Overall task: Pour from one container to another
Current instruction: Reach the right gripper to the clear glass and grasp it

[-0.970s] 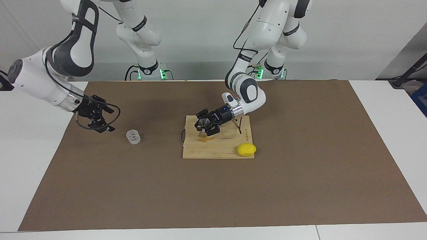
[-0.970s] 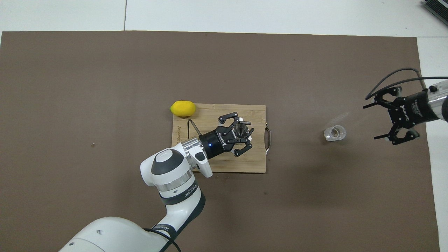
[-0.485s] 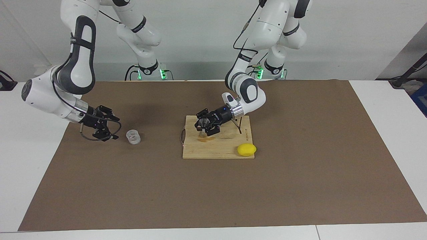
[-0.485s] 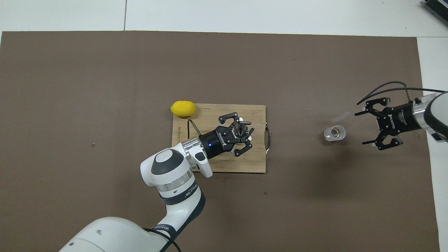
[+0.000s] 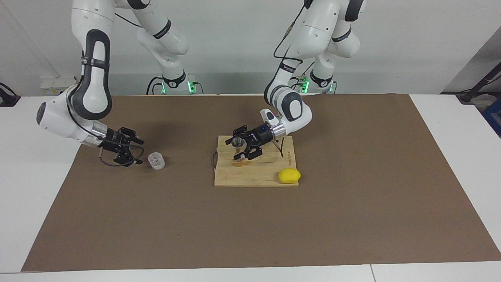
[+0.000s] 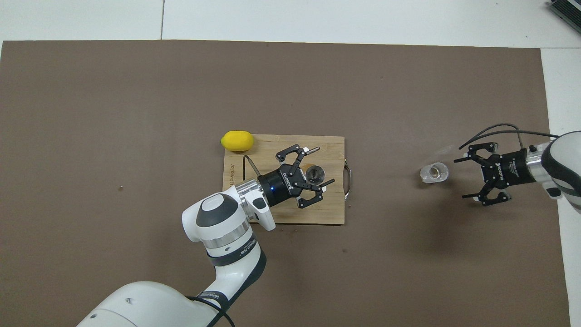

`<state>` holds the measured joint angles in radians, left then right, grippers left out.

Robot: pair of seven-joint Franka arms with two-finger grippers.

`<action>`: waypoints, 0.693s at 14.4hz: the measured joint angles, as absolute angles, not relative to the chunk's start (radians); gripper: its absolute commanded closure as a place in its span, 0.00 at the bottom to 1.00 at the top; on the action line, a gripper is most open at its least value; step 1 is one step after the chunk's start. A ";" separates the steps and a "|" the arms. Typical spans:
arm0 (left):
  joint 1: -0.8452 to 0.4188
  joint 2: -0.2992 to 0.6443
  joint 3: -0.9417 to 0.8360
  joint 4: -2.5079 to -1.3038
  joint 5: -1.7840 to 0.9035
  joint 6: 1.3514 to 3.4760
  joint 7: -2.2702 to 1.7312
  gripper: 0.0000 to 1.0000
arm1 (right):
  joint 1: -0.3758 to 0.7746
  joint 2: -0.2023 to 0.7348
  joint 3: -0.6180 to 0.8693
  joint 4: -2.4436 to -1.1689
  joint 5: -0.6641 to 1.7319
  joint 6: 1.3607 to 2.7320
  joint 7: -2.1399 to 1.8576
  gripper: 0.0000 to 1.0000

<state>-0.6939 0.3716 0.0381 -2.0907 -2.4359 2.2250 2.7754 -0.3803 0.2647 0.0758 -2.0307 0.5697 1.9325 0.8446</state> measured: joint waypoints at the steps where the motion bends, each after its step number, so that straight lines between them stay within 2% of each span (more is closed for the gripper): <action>1: -0.694 0.372 0.038 -2.091 -2.436 2.225 2.775 0.00 | -0.384 0.281 0.076 -2.029 0.586 1.936 0.822 0.00; 6: -0.694 0.372 0.039 -2.092 -2.436 2.225 2.775 0.00 | -0.389 0.344 0.079 -2.005 0.623 1.946 0.786 0.00; 10: -0.701 0.372 0.038 -2.113 -2.436 2.225 2.775 0.00 | -0.379 0.355 0.087 -1.996 0.647 1.950 0.782 0.01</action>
<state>-0.7006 0.3722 0.0381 -2.1128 -2.4360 2.2247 2.7754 -0.3787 0.3549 0.0873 -1.9961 0.6471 1.9499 0.7816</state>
